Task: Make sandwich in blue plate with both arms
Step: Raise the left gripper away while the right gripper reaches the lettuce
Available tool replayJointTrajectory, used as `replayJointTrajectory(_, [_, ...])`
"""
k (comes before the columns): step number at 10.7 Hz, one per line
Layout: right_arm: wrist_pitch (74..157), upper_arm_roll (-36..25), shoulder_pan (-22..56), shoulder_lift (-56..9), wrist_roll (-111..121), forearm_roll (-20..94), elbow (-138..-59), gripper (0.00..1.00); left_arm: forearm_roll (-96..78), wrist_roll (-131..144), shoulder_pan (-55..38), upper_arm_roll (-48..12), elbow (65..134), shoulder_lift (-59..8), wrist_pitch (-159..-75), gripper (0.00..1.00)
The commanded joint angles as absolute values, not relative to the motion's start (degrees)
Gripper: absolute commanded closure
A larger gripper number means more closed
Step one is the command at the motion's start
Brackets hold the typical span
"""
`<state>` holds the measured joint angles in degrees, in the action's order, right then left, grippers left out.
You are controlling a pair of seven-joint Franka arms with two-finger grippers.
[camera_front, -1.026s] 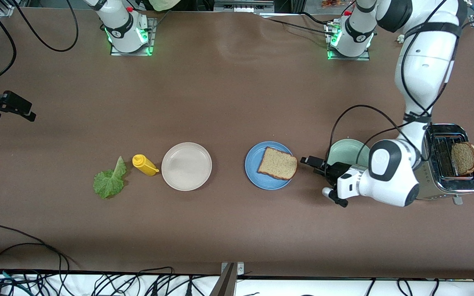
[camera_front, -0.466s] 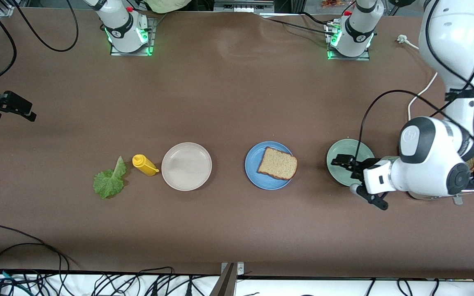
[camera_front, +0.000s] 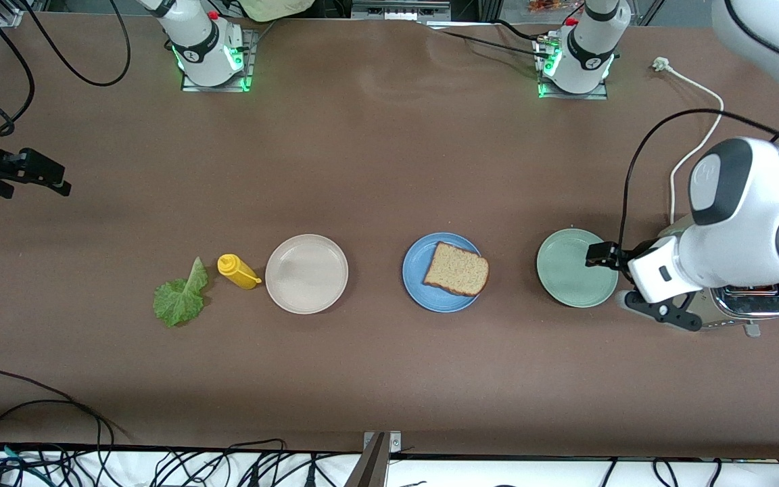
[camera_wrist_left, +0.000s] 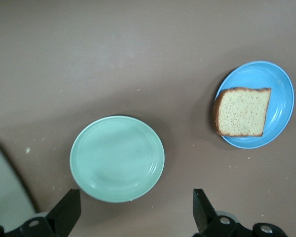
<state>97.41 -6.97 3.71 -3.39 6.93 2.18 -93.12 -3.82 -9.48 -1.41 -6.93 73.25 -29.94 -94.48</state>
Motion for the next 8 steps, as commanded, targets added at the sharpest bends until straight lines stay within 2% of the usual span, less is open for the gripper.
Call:
replayJointTrajectory(1, [96.85, -7.03, 4.31, -5.00, 8.52, 2.46, -92.73, 0.00, 2.16, 0.16, -2.72, -7.47, 79.97, -19.19, -93.00, 0.00])
replayJointTrajectory(4, [98.78, -7.03, 4.22, -8.52, 9.49, 2.29, -92.29, 0.00, 4.04, 3.33, -3.52, -8.87, 79.46, -13.19, -85.63, 0.00])
replayJointTrajectory(6, [102.72, -7.03, 4.39, -13.50, 11.06, 2.37, -90.54, 0.00, 0.81, 3.34, -2.82, -8.00, 81.72, -8.72, -84.81, 0.00])
replayJointTrajectory(8, [105.36, -7.03, 6.40, -17.22, 12.04, 2.02, -88.77, 0.00, 0.97, 3.34, -1.07, -8.09, 92.05, 3.01, -90.83, 0.00])
